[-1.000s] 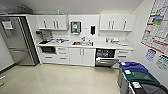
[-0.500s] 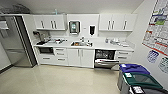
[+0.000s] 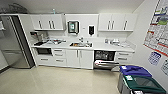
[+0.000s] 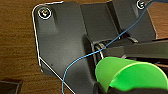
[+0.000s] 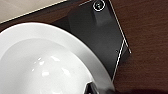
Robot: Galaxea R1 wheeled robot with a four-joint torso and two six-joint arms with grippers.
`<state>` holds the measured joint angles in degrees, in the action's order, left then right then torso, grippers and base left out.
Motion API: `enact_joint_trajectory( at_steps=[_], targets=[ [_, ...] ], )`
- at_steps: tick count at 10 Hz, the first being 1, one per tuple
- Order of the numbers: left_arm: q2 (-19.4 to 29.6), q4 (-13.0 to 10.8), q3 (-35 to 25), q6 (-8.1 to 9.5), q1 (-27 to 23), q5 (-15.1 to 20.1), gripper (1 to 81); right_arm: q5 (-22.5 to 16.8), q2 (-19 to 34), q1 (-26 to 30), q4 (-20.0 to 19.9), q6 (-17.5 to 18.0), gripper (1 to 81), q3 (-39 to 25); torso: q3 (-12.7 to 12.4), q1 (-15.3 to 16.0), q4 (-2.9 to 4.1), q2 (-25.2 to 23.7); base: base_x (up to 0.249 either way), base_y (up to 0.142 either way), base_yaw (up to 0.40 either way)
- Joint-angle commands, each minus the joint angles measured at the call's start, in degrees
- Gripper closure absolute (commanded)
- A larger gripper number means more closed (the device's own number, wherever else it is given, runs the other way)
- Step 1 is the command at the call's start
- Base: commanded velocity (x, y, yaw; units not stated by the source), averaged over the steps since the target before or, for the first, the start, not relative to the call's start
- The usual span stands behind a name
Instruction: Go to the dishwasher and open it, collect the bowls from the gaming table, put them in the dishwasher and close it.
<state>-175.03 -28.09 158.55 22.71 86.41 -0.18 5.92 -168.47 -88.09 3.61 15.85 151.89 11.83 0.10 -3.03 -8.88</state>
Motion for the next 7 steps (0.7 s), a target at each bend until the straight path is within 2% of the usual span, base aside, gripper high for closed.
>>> enact_joint_trajectory(
  at_steps=[1,7],
  targets=[
    [0.0,-0.4,-0.1,-0.04,-2.5,2.6,81.1,-2.9,0.5,2.5,0.5,-0.2,81.1,-0.2,0.0,0.0,0.0,0.0,0.136,0.0,0.0],
    [-0.1,-0.4,-0.1,-0.04,-2.5,2.7,81.1,-2.8,0.4,2.5,0.5,-0.2,81.1,0.0,0.0,0.0,0.0,0.0,0.125,0.0,0.0]
  ],
)
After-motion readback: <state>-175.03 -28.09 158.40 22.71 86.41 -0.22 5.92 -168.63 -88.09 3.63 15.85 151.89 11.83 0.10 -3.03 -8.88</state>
